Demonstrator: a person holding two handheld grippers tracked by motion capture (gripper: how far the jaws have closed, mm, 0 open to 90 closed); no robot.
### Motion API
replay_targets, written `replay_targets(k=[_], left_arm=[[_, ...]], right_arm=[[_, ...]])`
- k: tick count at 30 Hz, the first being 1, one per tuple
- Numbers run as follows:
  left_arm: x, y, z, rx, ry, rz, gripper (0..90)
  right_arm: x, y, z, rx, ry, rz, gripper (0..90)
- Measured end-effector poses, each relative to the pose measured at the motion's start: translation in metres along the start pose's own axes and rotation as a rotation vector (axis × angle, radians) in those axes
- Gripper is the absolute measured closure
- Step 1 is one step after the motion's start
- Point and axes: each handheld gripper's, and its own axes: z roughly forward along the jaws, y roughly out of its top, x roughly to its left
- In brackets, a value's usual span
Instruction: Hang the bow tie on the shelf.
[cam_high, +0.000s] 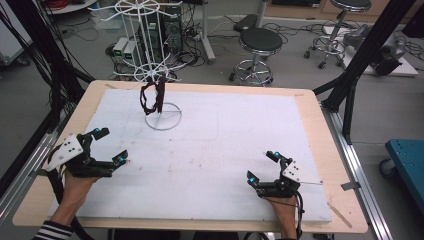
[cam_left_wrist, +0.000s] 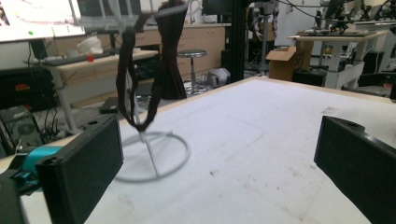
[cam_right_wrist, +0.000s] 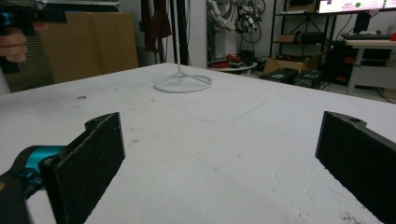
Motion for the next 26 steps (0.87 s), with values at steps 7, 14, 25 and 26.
replay_targets(k=[7,14,25,26], left_arm=[[-0.010,-0.029,-0.008,-0.011,0.040,0.015,1.7],[-0.015,-0.054,-0.015,-0.035,0.063,-0.003,1.7],[-0.013,-0.059,-0.016,-0.035,0.070,-0.013,1.7],[-0.014,-0.059,-0.016,-0.041,0.073,-0.016,1.7]], right_arm=[[0.001,0.000,0.000,-0.002,-0.004,-0.002,0.6],[0.000,0.000,-0.001,-0.007,-0.010,-0.007,0.6],[0.001,0.000,-0.001,-0.010,-0.017,-0.007,0.6],[0.001,0.000,-0.001,-0.010,-0.017,-0.011,0.6]])
